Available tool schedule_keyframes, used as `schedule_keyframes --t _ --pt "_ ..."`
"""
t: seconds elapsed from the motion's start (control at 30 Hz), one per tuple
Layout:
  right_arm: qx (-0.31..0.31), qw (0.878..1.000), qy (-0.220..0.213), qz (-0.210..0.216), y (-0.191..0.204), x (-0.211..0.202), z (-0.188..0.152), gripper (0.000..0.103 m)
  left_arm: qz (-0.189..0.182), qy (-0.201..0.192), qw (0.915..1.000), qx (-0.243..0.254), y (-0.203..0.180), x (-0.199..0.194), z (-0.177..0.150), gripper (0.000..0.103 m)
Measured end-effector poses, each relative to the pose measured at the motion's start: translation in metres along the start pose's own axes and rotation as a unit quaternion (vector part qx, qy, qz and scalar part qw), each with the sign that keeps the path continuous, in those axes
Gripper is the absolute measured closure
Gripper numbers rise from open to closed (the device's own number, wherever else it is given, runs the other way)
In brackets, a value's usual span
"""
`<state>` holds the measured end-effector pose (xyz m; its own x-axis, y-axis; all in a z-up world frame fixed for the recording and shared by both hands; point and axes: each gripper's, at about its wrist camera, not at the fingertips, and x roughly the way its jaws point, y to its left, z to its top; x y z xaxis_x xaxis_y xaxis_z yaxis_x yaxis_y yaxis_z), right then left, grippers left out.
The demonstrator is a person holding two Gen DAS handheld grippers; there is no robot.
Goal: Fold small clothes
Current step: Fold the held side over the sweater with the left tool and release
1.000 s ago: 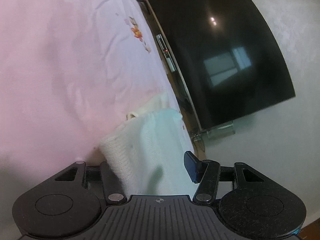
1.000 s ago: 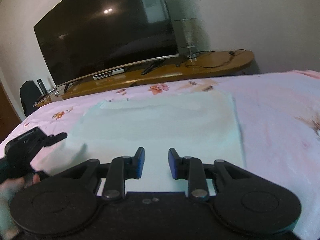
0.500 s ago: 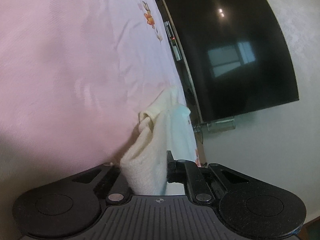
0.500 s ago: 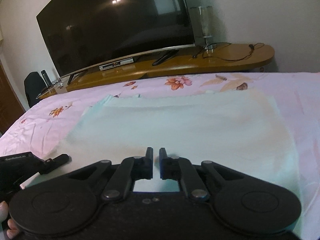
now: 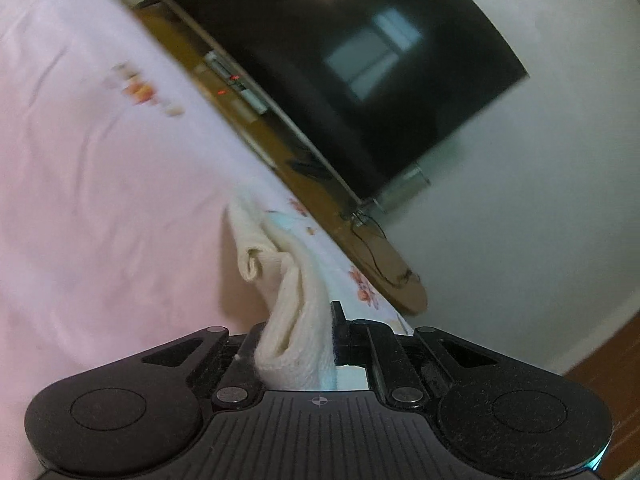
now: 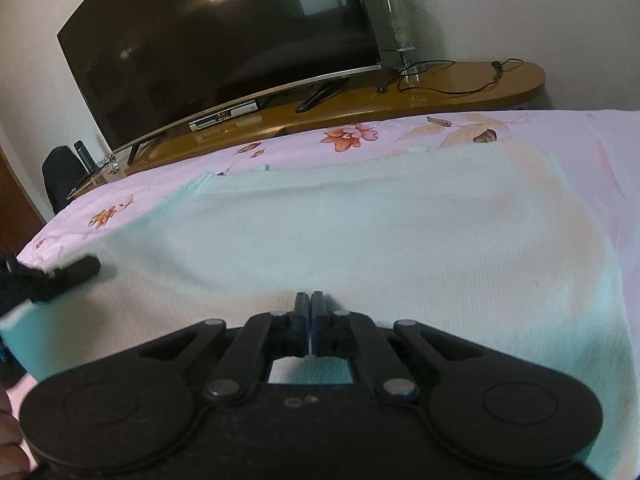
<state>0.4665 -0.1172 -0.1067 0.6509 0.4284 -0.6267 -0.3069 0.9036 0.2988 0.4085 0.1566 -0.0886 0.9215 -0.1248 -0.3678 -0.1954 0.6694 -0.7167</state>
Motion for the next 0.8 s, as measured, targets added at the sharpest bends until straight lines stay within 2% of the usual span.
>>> schedule_keyframes --t 0.13,0.23,0.33,0.4,0.47,0.5,0.6,0.63,0.67,0.7,0.73,0.8 --pt "0.027 1.0 0.003 0.012 -0.007 0.0 0.002 0.103 -0.009 0.017 0.999 0.04 -0.03 0.008 0.012 0.096" --pt "0.036 0.999 0.006 0.022 -0.013 0.0 0.003 0.103 -0.033 0.032 0.9933 0.106 -0.069 0.015 0.012 0.096" --pt "0.064 0.997 0.011 0.039 -0.022 -0.001 0.004 0.103 -0.061 0.069 0.979 0.182 -0.114 0.03 0.0 0.096" --pt "0.116 0.991 0.018 0.068 -0.041 -0.01 0.007 0.101 -0.074 0.094 0.9672 0.224 -0.139 0.04 -0.015 0.095" --pt "0.192 0.976 0.011 0.104 -0.074 -0.028 0.004 0.085 -0.073 0.126 0.9577 0.248 -0.155 0.055 -0.033 0.095" --pt "0.223 0.969 0.001 0.106 -0.094 -0.041 0.001 0.081 -0.072 0.141 0.9542 0.254 -0.16 0.063 -0.042 0.095" --pt "0.263 0.962 -0.047 0.056 -0.145 -0.09 -0.008 0.069 -0.064 0.209 0.9354 0.278 -0.17 0.089 -0.082 0.095" --pt "0.273 0.959 -0.068 0.042 -0.162 -0.108 -0.012 0.063 -0.059 0.232 0.9282 0.285 -0.17 0.094 -0.098 0.092" --pt "0.282 0.955 -0.082 0.03 -0.176 -0.124 -0.015 0.06 -0.051 0.246 0.921 0.298 -0.171 0.097 -0.112 0.072" --pt "0.291 0.952 -0.093 0.022 -0.188 -0.137 -0.017 0.059 -0.054 0.249 0.9163 0.309 -0.173 0.088 -0.122 0.061" --pt "0.296 0.95 -0.101 0.017 -0.197 -0.15 -0.019 0.059 -0.074 0.246 0.914 0.314 -0.176 0.076 -0.124 0.047" --pt "0.29 0.951 -0.109 0.015 -0.205 -0.168 -0.02 0.058 -0.106 0.229 0.9173 0.308 -0.18 0.053 -0.117 0.046"
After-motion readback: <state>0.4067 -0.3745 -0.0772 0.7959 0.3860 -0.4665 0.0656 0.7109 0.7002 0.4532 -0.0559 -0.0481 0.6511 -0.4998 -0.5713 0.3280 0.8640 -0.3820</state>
